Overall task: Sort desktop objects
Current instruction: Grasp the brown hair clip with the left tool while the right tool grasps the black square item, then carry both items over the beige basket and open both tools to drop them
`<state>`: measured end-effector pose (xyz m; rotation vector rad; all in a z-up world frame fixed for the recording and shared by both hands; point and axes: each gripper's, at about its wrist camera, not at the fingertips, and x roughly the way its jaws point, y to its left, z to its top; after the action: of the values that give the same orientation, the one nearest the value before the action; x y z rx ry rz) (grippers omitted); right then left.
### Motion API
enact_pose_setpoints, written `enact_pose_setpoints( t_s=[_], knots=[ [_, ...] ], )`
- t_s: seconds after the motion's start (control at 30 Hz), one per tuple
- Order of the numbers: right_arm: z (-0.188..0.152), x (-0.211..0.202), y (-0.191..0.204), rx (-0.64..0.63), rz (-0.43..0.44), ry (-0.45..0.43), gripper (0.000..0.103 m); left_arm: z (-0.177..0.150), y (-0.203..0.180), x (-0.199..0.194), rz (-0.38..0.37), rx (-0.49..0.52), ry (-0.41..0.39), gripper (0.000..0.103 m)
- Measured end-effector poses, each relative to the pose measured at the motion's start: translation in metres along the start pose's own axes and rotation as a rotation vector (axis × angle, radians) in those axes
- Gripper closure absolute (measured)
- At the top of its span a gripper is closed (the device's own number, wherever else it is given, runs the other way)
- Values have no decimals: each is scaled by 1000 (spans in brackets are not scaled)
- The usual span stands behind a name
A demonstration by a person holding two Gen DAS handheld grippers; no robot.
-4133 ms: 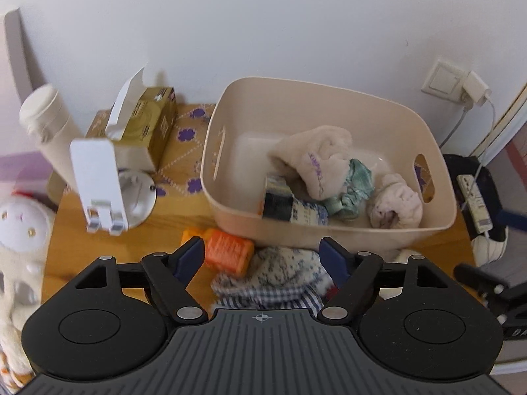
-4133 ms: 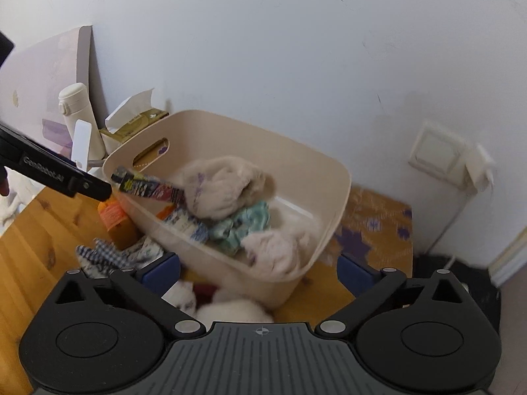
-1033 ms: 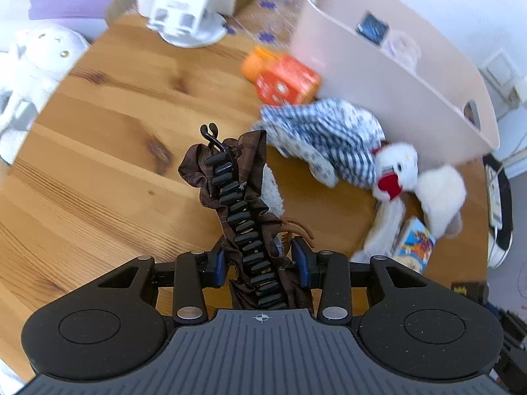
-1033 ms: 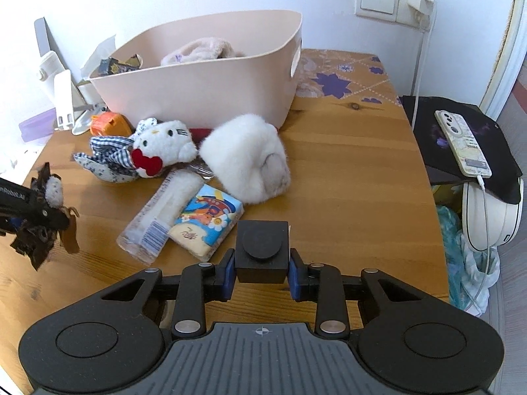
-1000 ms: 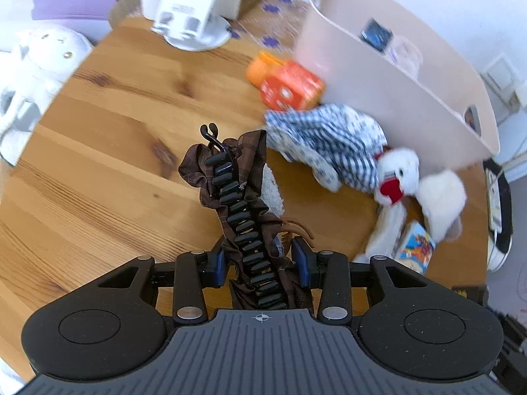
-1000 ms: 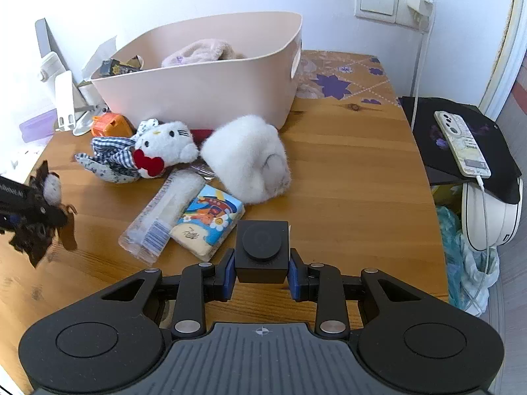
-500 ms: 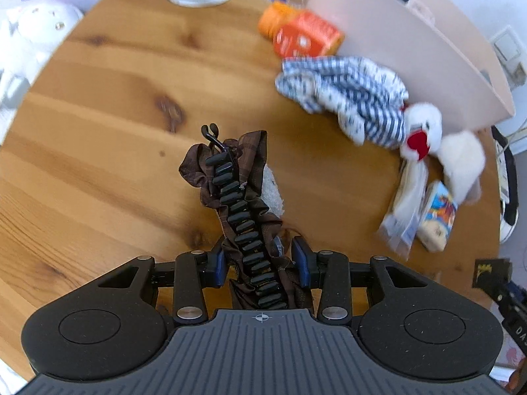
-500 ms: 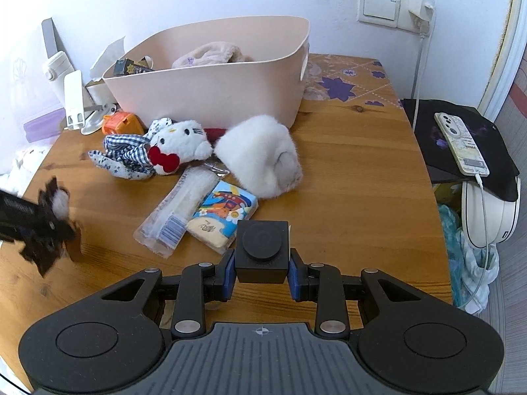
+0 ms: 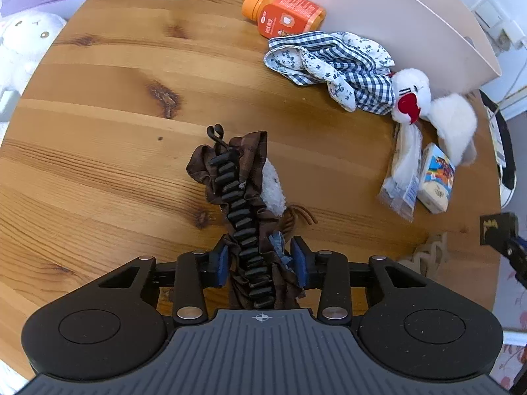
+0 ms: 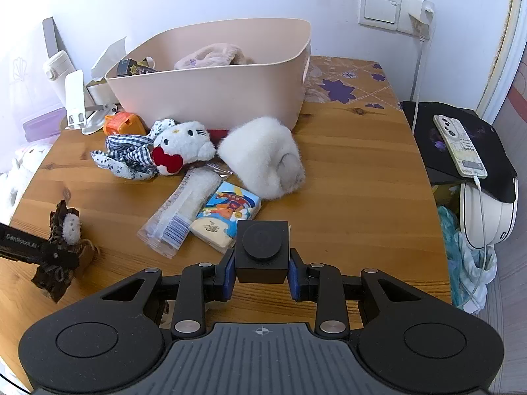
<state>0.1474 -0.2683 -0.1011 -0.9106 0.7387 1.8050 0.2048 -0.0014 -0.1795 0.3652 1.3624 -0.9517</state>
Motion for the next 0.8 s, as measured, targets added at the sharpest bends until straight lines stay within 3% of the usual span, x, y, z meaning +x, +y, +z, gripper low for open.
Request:
enact_pose_setpoints(
  t_s=[0.4,0.8],
  knots=[
    [5,0,7,-23,11,-5,74,-2,3,-31,-28,19,-55,66],
    [27,-10,6,-42,34,-64,74,34,-13,-63,-38,35,-175,66]
  ],
)
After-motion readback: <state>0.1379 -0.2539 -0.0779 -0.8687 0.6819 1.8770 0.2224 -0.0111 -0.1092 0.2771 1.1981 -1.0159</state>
